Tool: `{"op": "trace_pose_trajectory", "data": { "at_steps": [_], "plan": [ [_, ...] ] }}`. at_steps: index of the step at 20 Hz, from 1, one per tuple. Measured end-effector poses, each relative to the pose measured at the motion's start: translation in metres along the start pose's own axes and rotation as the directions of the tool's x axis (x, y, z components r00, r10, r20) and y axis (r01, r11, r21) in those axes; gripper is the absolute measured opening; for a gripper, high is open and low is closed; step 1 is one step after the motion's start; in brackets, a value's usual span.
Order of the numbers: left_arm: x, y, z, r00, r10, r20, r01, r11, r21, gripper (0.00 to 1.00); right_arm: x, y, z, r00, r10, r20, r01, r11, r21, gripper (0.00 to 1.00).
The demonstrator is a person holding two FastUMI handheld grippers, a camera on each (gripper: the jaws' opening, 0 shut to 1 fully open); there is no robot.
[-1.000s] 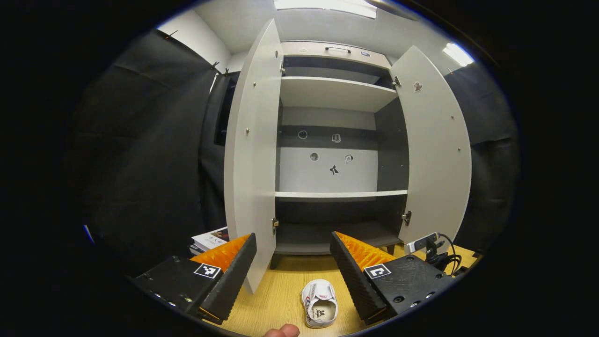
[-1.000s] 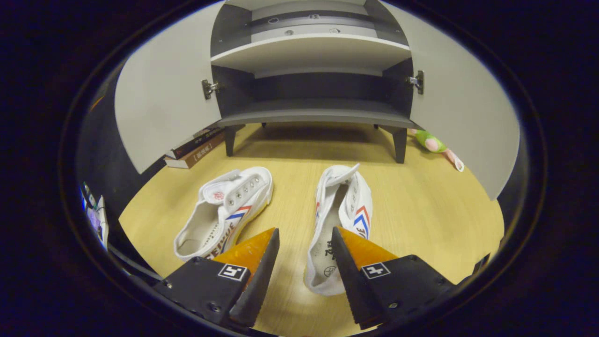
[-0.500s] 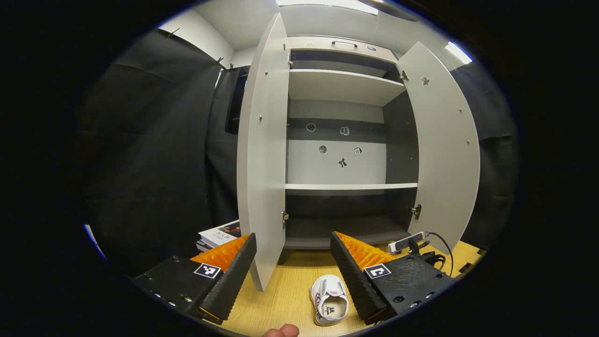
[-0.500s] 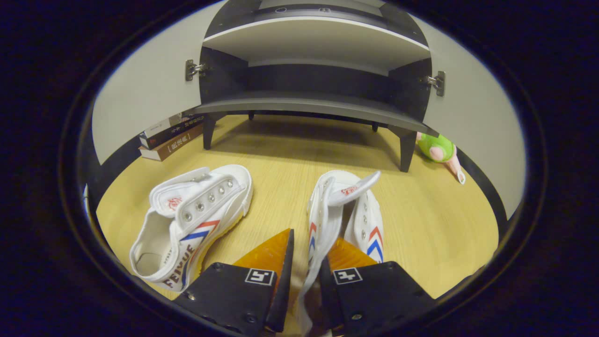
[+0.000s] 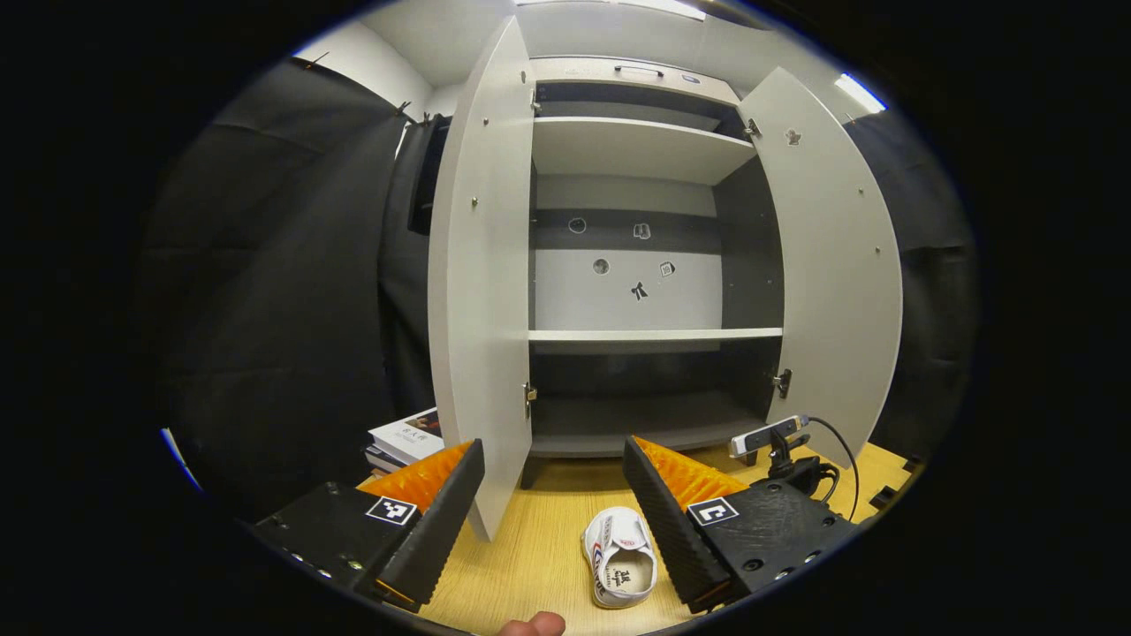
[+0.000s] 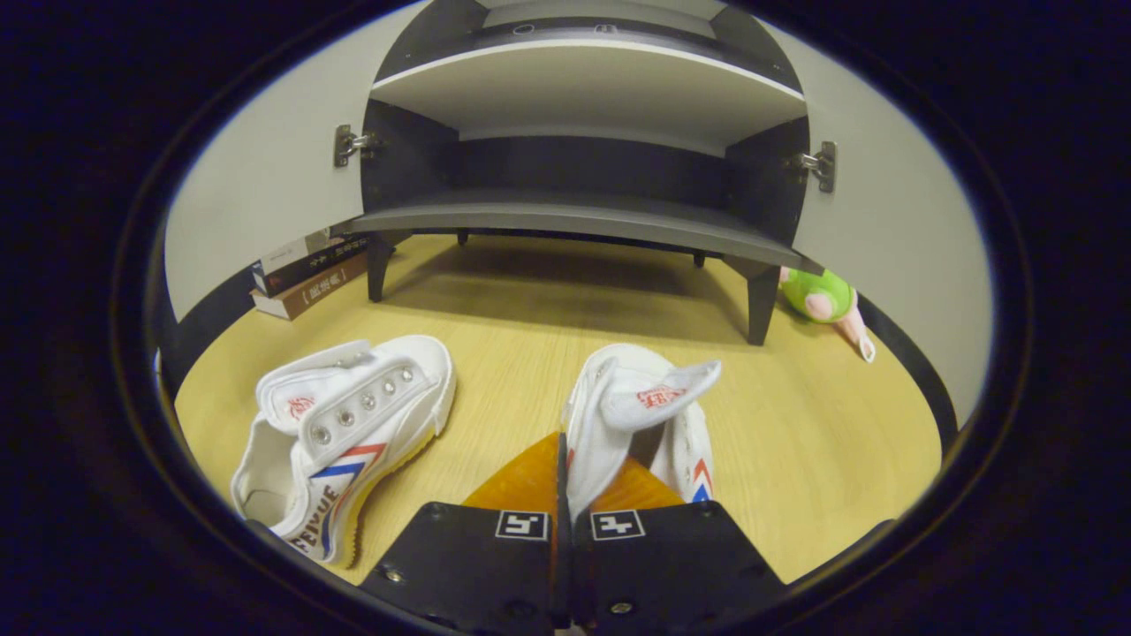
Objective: Grab one shoe with the right hand and put it into the shoe cabinet, grab the other shoe with the left hand and put it into the shoe cabinet; then close the right door with the right hand and the left door with the left hand.
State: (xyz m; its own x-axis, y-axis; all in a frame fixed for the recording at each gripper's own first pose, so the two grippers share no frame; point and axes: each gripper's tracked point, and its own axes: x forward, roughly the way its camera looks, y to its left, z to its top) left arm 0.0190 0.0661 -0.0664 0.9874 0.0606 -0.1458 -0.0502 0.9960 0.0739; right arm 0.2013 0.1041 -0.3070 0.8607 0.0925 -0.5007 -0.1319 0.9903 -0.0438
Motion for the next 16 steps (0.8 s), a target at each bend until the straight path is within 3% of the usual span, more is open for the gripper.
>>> {"op": "trace_pose_trajectory", "data": {
  "at_steps": [5,16],
  "plan": [
    [0.0,-0.012,0.003,1.0,-0.019,0.014,0.019,1.0,0.002,0.95,-0.03,-0.01,0.029,0.997,0.002,0.075,0.001,0.999,-0.032,0.05],
    [-0.003,-0.044,0.026,0.993,-0.066,0.1,0.067,0.998,-0.006,0.95,-0.141,-0.029,0.166,0.958,0.025,0.285,-0.016,0.999,-0.035,0.05]
  ]
}}
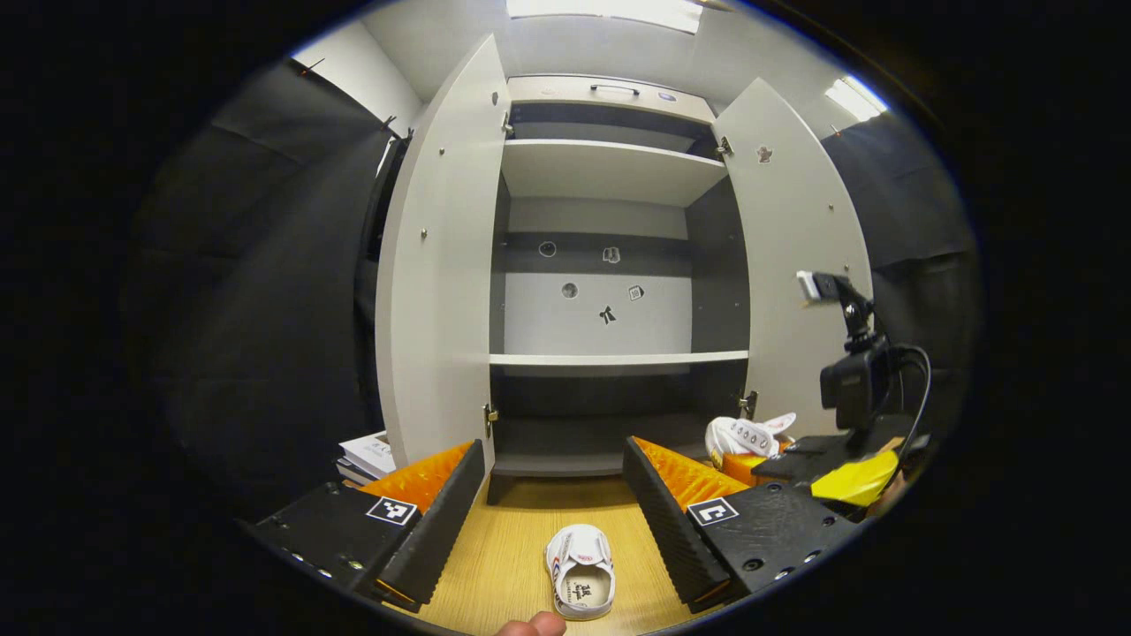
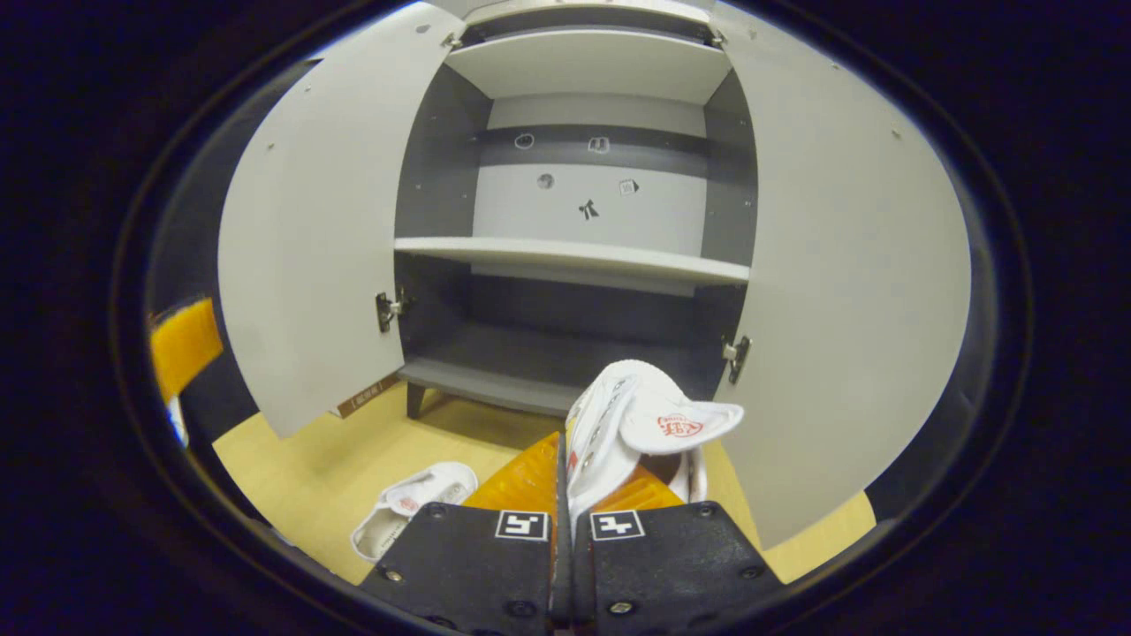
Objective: Grab one shoe with the right hand and put it into the shoe cabinet, grab the other shoe with the left hand and put it into the shoe cabinet; then close the right door with the right hand and the left door with the left hand.
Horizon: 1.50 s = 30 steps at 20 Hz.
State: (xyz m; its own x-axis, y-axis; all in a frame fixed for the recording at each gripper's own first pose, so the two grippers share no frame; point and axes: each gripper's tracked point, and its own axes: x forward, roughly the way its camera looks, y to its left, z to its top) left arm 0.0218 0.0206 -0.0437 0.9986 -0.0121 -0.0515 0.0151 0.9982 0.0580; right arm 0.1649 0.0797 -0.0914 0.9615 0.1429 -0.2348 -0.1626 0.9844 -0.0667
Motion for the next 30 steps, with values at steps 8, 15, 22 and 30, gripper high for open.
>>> {"op": "trace_pose_trajectory", "data": {
  "at_steps": [8,15,22,30],
  "plan": [
    [-0.002,-0.014,0.011,0.999,-0.033,0.032,0.033,0.999,0.004,0.95,0.031,-0.007,0.143,0.994,0.027,0.106,-0.021,0.998,-0.053,0.04],
    [-0.008,-0.01,0.011,0.998,-0.046,0.033,0.046,0.999,0.008,0.95,0.147,-0.016,0.205,0.999,-0.008,-0.037,0.004,0.997,-0.083,0.05],
    [-0.005,0.008,0.006,1.0,-0.007,0.026,0.007,1.0,0.007,0.95,0.234,-0.026,0.22,0.98,-0.046,-0.193,0.034,0.997,-0.066,0.05],
    [0.001,0.02,-0.003,1.0,0.013,0.0,-0.013,1.0,0.008,0.95,0.273,-0.026,0.199,0.934,-0.04,-0.354,0.01,0.996,-0.086,0.05]
  ]
}}
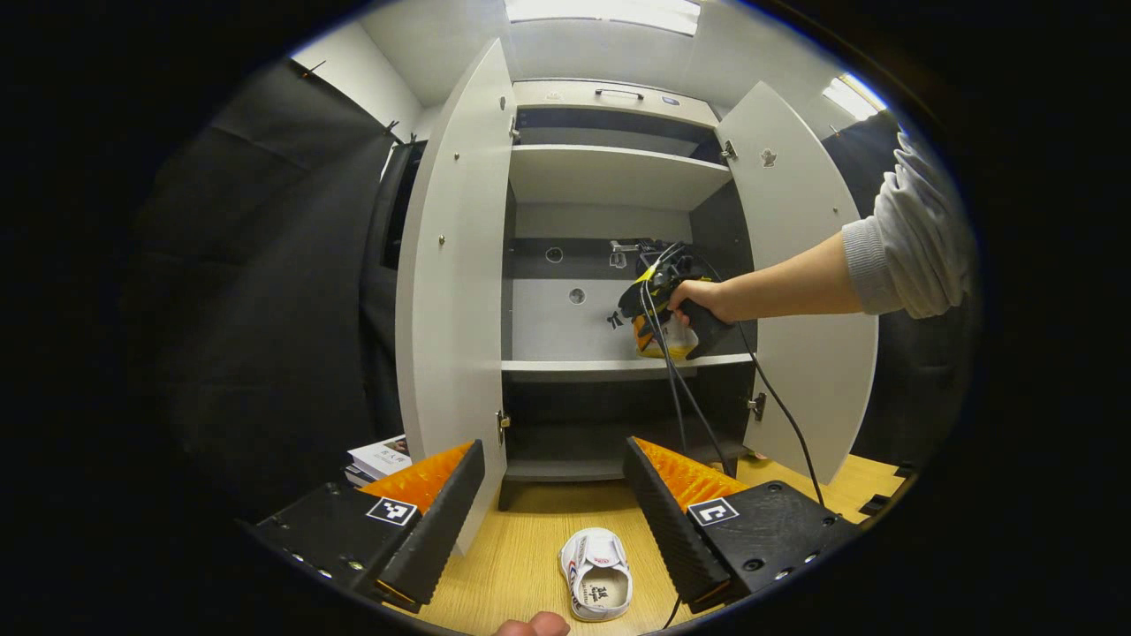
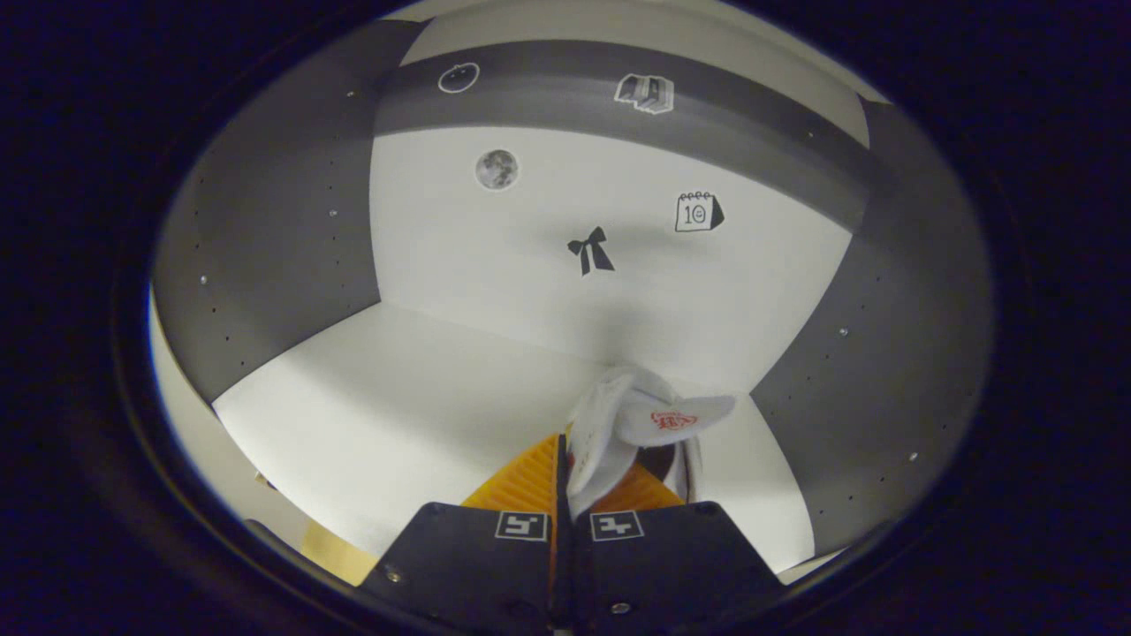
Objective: Grab one shoe with the right hand and put it into the shoe cabinet, grab the other shoe with the left hand and put it into the shoe cabinet; then close the right door with the right hand and the left door with the left hand.
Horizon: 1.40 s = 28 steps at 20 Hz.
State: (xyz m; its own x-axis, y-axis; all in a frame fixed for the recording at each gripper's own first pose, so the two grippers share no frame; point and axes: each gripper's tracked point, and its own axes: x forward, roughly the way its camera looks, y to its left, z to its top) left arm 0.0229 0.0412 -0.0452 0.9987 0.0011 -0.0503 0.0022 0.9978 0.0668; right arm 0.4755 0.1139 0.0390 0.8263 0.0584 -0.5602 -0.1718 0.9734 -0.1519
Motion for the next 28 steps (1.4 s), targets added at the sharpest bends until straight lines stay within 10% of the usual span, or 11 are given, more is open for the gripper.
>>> {"op": "trace_pose_trajectory", "data": {
  "at_steps": [12,18,28],
  "plan": [
    [0.004,-0.006,0.001,1.0,-0.018,0.012,0.018,1.0,0.003,0.95,-0.085,-0.01,0.016,0.988,-0.019,0.154,0.016,1.0,0.024,0.27],
    [0.006,-0.014,0.0,0.999,-0.037,0.02,0.037,0.999,0.017,0.95,-0.209,-0.008,-0.008,0.906,0.026,0.422,-0.042,0.999,0.03,0.33],
    [-0.004,-0.032,-0.006,0.998,-0.063,-0.001,0.063,0.998,-0.004,0.95,-0.34,-0.018,-0.147,0.728,-0.132,0.673,0.054,0.989,0.135,0.53]
  ]
}}
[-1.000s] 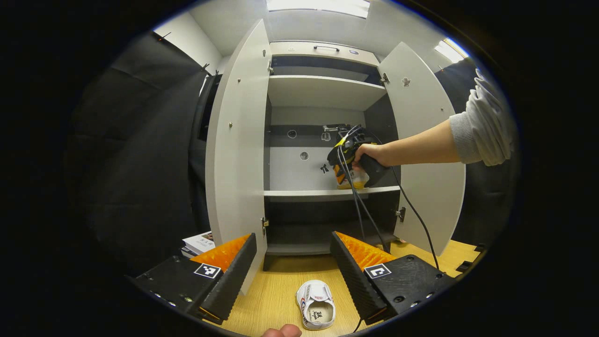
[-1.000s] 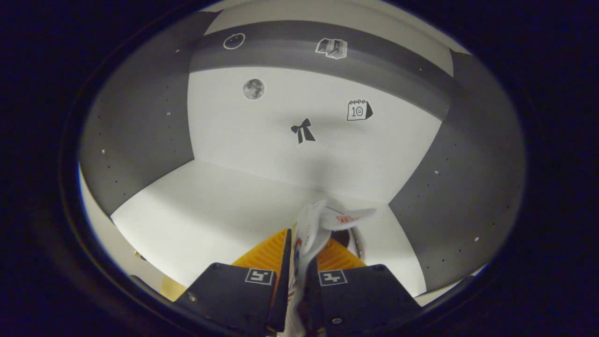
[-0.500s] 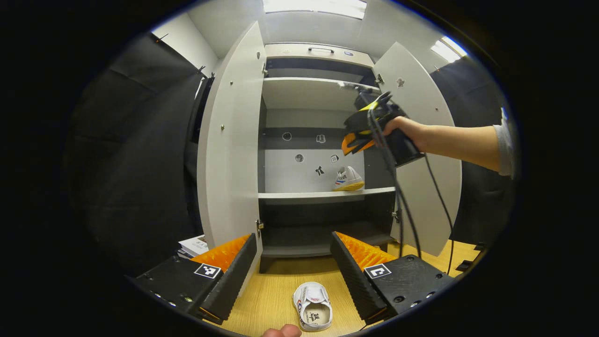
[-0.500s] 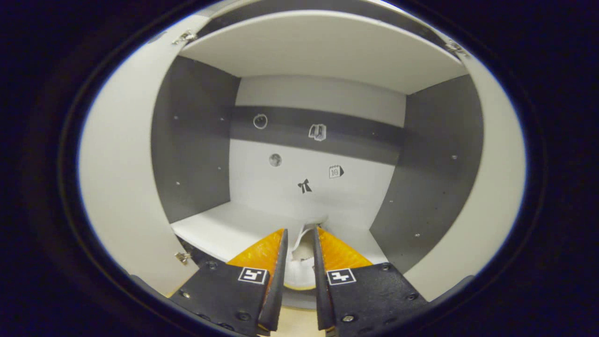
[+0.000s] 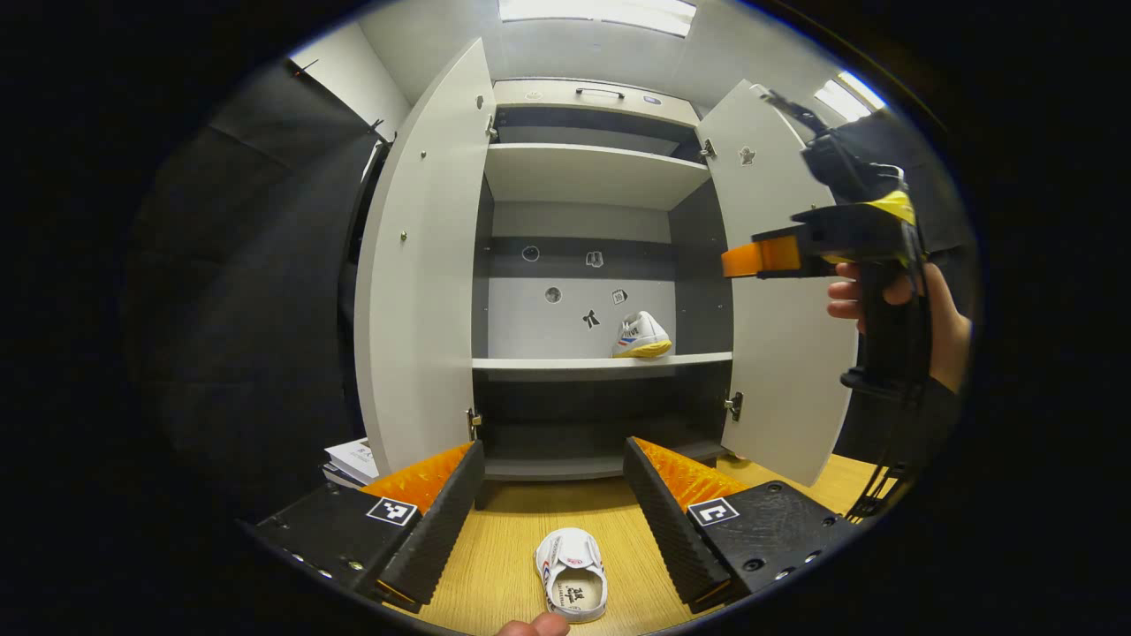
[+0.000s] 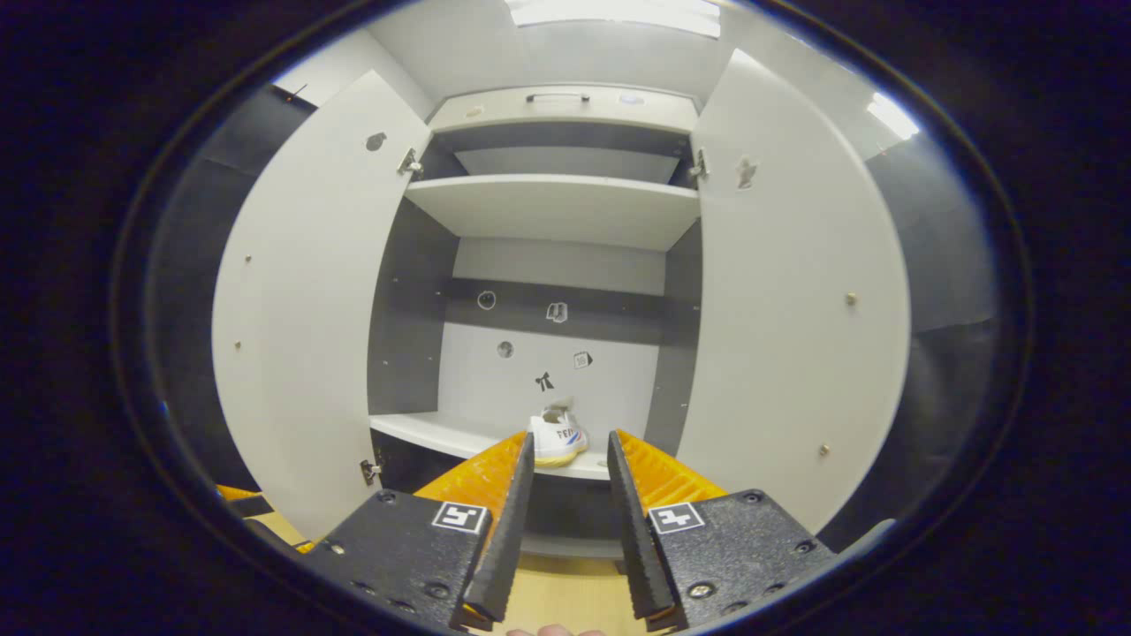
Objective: Grab one shoe with the right hand and put it into the shoe cabinet, grab the other shoe with the left hand and put it into the shoe cabinet; then close the right door with the right hand and the left door with the left hand.
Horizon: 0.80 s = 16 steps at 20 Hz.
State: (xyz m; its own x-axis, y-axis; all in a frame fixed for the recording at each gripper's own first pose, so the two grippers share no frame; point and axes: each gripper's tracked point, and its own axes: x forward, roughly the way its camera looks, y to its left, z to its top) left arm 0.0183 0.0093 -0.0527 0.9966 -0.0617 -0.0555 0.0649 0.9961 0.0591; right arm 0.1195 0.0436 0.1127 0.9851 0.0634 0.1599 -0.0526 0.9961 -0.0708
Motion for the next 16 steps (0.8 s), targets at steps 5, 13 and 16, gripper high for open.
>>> {"op": "trace_pose_trajectory", "data": {
  "at_steps": [5,13,16],
  "plan": [
    [-0.007,-0.01,-0.014,0.999,-0.011,-0.036,0.011,1.0,0.007,0.95,-0.055,0.007,-0.03,1.0,0.017,0.008,-0.017,0.999,-0.037,0.84],
    [-0.014,-0.003,-0.066,0.989,0.004,-0.149,-0.001,1.0,0.017,0.95,-0.102,-0.003,-0.093,0.997,-0.018,-0.069,0.019,1.0,0.004,0.98],
    [-0.014,0.001,-0.103,0.971,-0.002,-0.24,0.007,1.0,0.018,0.96,-0.107,-0.011,-0.099,0.996,-0.022,-0.084,0.024,0.999,0.022,0.98]
  ]
}}
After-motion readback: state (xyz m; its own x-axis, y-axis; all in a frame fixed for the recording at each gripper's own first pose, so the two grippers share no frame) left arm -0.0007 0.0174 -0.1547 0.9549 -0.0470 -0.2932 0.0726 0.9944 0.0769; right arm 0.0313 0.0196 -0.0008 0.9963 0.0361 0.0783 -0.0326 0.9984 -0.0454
